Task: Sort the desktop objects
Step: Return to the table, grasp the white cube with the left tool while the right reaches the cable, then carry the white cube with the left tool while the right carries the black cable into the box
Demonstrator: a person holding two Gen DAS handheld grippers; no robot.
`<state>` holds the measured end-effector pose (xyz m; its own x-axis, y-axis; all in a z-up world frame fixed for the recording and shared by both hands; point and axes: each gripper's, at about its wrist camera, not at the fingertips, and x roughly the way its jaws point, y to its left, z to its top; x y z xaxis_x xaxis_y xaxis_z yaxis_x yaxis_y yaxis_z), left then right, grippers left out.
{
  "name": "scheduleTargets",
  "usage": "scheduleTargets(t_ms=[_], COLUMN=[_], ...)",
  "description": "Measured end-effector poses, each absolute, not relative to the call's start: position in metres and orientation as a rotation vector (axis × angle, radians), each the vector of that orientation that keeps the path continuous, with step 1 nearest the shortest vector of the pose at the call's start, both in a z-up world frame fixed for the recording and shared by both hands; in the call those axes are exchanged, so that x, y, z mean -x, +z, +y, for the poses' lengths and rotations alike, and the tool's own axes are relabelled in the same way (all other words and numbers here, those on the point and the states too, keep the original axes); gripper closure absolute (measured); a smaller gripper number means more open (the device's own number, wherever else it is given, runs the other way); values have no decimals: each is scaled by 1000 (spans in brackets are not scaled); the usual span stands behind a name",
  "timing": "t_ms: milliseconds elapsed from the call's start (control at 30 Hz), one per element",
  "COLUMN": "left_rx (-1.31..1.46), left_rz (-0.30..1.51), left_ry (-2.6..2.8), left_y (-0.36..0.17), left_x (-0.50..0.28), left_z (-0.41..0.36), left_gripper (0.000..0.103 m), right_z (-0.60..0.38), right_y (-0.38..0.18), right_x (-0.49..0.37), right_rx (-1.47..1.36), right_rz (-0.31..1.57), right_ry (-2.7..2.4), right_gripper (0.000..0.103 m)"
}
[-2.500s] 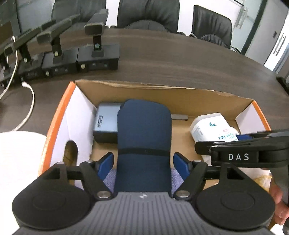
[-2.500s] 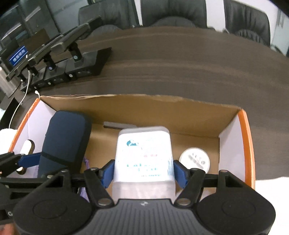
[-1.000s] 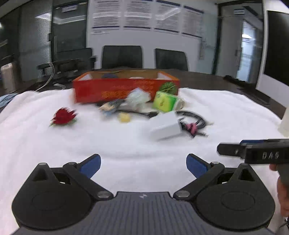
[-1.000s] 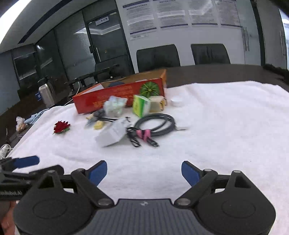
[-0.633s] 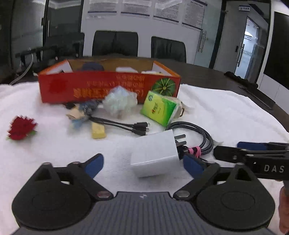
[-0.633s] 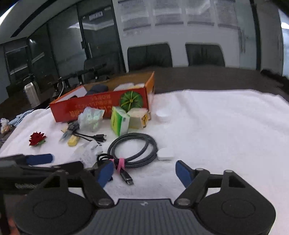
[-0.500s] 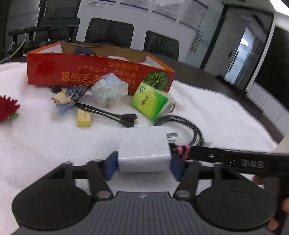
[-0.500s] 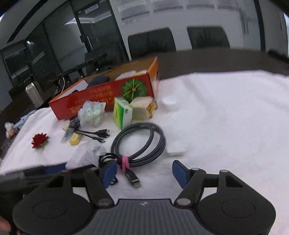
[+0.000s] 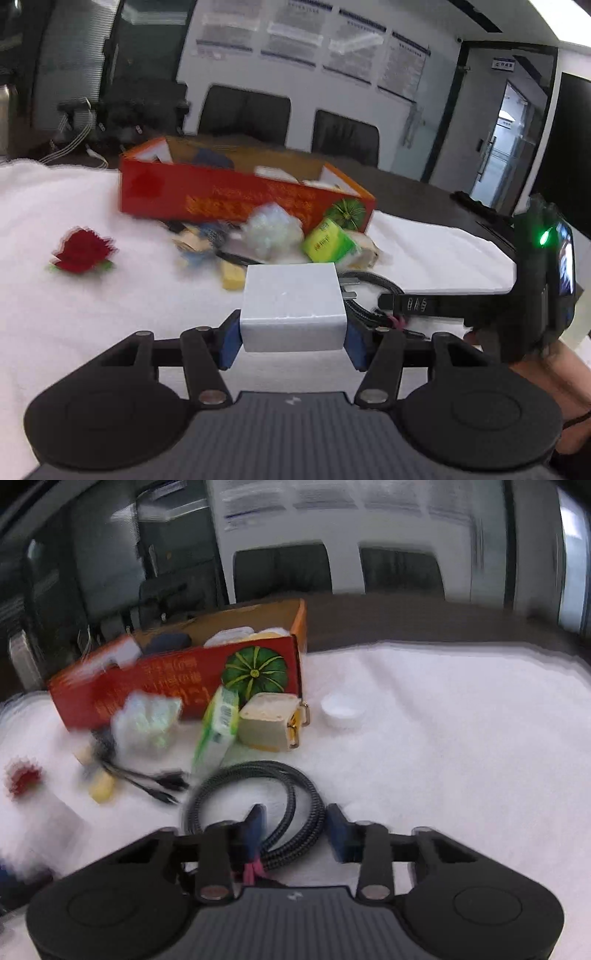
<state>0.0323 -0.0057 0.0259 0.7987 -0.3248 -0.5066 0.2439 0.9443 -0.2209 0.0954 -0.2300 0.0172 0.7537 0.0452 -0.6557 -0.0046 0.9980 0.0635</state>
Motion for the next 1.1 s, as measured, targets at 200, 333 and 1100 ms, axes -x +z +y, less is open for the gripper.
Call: scheduleTargets(t_ms=[200,333,1100], left_rx=[145,114,-66], left_rz=[495,445,628], left_ry=[-303,-308,-104], left_y=[50,72,66], left_x=[-10,-3,-303], left_z=[17,30,39], left_gripper=[46,46,46], right_z=[-223,-224,-153], right_y=[24,46,98], right_x=[-74,-44,-311], right_rx=[-21,7,23], right_rz=[707,638,751], right_ry=[109,145,185], right_gripper=[86,86,86])
